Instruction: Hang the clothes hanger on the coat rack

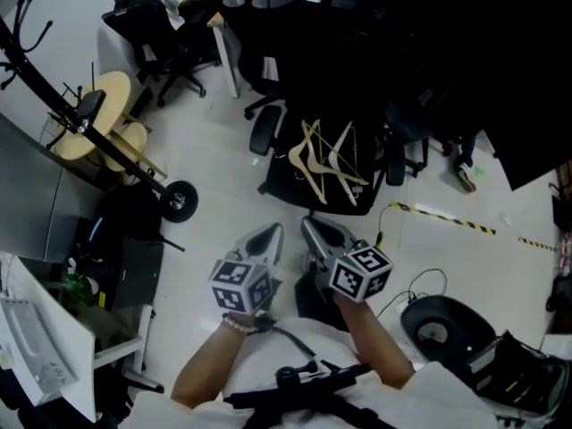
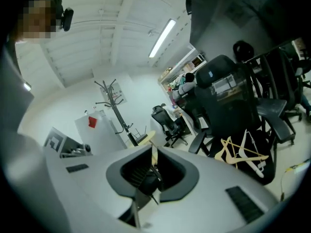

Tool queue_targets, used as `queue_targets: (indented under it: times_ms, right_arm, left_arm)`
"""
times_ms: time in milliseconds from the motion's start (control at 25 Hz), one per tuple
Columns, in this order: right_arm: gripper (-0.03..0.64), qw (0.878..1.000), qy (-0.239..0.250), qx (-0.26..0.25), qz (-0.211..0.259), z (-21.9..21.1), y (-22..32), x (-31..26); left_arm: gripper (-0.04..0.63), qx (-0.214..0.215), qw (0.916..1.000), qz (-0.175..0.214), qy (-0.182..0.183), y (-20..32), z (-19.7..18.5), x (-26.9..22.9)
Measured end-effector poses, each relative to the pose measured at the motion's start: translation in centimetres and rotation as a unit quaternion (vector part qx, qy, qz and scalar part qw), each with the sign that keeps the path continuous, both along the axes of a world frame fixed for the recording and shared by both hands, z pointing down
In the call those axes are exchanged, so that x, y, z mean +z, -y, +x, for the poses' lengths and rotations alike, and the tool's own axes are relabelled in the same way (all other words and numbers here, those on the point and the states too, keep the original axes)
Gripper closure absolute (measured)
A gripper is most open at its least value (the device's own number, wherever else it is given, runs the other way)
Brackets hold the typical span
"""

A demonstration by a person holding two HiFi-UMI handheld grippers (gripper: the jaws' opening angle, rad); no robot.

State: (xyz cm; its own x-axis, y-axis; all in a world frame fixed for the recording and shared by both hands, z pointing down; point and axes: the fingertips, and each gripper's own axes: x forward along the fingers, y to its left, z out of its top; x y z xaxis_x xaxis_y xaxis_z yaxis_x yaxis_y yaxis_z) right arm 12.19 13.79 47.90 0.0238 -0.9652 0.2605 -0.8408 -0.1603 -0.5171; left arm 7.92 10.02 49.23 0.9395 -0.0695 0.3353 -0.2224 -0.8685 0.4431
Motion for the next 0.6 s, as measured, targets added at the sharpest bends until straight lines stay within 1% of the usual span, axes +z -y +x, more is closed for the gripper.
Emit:
queue_targets:
  times_ms: [40, 120, 240, 480, 600]
  right_arm:
    - [0.553, 1.000, 0.001, -0.003, -0.005, 1.3, 0.2, 0.4]
    - [0.551, 1.000, -0.003, -0.012, -0.011, 4.3, 0.7, 1.1]
    - [0.536, 1.000, -0.010, -0.017, -0.017, 9.0, 1.2, 2.4]
    - [0.480, 0.997, -0.012, -0.032, -0.062, 14.5, 2.0, 6.1]
    - [0.455, 0.996, -0.013, -0.039, -0.082, 17.0, 2.4, 8.1]
  left_arm:
    - [0.598, -0.003, 1.0000, 0.002, 0.003, 0.3, 1.4, 0.1]
    - [0.598, -0.004, 0.9999, 0.003, 0.010, 0.7, 4.5, 0.5]
    - [0.598, 0.005, 0.9997, 0.000, 0.024, 0.9, 9.2, 1.7]
    - [0.598, 0.019, 0.9987, -0.010, 0.047, 1.2, 15.1, 4.9]
    - [0.600, 0.013, 0.9978, -0.012, 0.064, 1.5, 17.5, 6.6]
